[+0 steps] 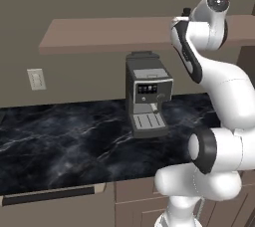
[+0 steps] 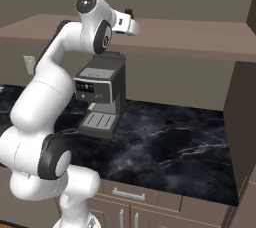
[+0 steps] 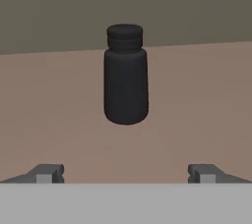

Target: Move the mayonnaise and shaker from the cabinet to the dining counter.

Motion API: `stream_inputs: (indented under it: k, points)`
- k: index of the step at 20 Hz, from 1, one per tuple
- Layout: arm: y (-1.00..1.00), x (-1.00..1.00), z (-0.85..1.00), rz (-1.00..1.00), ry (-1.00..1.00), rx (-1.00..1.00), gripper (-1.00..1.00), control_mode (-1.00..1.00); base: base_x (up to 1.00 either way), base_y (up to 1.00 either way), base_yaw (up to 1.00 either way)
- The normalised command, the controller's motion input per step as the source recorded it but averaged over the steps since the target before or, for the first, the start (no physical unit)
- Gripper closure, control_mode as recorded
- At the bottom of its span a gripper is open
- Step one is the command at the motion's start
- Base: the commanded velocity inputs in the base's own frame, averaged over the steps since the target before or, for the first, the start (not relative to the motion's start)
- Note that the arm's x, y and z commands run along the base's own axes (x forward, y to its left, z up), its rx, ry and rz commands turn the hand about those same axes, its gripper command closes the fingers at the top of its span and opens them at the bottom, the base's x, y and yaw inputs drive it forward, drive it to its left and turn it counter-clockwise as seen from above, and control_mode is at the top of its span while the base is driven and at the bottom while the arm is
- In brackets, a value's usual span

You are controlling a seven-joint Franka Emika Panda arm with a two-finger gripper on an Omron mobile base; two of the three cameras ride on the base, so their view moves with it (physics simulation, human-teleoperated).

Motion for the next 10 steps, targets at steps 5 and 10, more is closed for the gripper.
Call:
stream_inputs:
  k: [5,10]
  points:
    - [-0.05,0.15,0.11,-0.01,0.12,0.00,-1.00,-1.00,0.00,0.00,0.00]
    - [0.00,0.17,0.02,0.00,0.10,0.00,-1.00,-1.00,0.00,0.00,0.00]
